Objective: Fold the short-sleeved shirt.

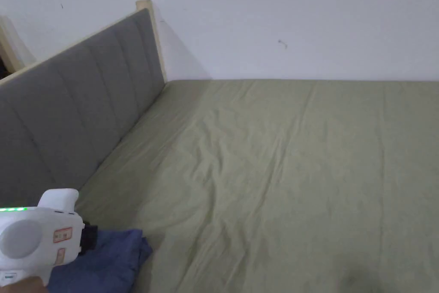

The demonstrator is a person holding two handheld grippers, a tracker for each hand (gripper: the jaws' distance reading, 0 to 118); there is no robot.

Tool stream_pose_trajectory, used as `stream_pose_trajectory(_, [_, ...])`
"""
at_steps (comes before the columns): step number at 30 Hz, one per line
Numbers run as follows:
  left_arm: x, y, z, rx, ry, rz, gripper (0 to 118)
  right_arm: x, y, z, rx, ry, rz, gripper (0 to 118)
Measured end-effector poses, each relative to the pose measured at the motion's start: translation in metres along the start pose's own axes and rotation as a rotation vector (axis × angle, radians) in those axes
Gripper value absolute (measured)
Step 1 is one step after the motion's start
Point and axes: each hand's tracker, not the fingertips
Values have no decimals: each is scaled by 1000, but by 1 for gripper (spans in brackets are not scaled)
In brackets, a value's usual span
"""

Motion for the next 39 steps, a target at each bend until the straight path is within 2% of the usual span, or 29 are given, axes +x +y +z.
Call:
stream_pose_trajectory(2, [33,-8,22,66,-52,-6,0,-4,2,12,28,10,20,4])
stream_pose_trajectory(6, [84,-24,61,201,-63,42,0,-13,7,45,127,50,35,4])
stream_pose_trajectory(8, [112,-33,82,252,-104,58,0,-21,10,65,186,33,66,4])
stream_pose_trajectory(10, [138,-38,101,315,-113,-2,0,-30,14,84,244,25,112,4])
stream_pose_trajectory(12, [167,-43,119,356,-89,-10,0,-40,17,105,315,20,144,4])
stream_pose_trajectory(14, [186,-43,130,379,-128,-9,0,-48,19,122,388,19,158,4])
stream_pose_trajectory(19, [226,-43,161,464,-145,-40,0,-73,19,158,543,-64,227,4])
stream_pose_trajectory(23, [244,-44,186,535,-166,-18,3,-88,13,178,632,-99,245,4])
stream_pose_trajectory(24, [248,-45,192,554,-176,-21,15,-92,11,182,662,-107,247,5])
stream_pose_trajectory(25, [250,-46,198,558,-180,-20,50,-95,9,186,678,-117,257,6])
stream_pose_trajectory(26, [252,-47,203,572,-165,-23,78,-98,7,190,701,-136,274,9])
stream_pose_trajectory(27, [254,-49,207,605,-144,-39,97,-102,6,193,720,-169,287,18])
stream_pose_trajectory(28, [256,-51,212,648,-142,-36,108,-106,6,195,725,-197,299,36])
stream_pose_trajectory(29, [256,-53,217,678,-151,-35,108,-109,6,198,730,-218,314,53])
stream_pose_trajectory(31, [254,-54,229,692,-163,-39,108,-114,5,200,735,-266,343,65])
stream_pose_trajectory(34, [255,-53,240,728,-139,-26,111,-119,3,201,769,-342,389,106])
stream_pose_trajectory(37, [254,-52,244,759,-143,-91,114,-119,3,206,800,-339,368,108])
stream_pose_trajectory(39, [257,-51,246,730,-95,-121,114,-117,5,210,825,-318,343,108])
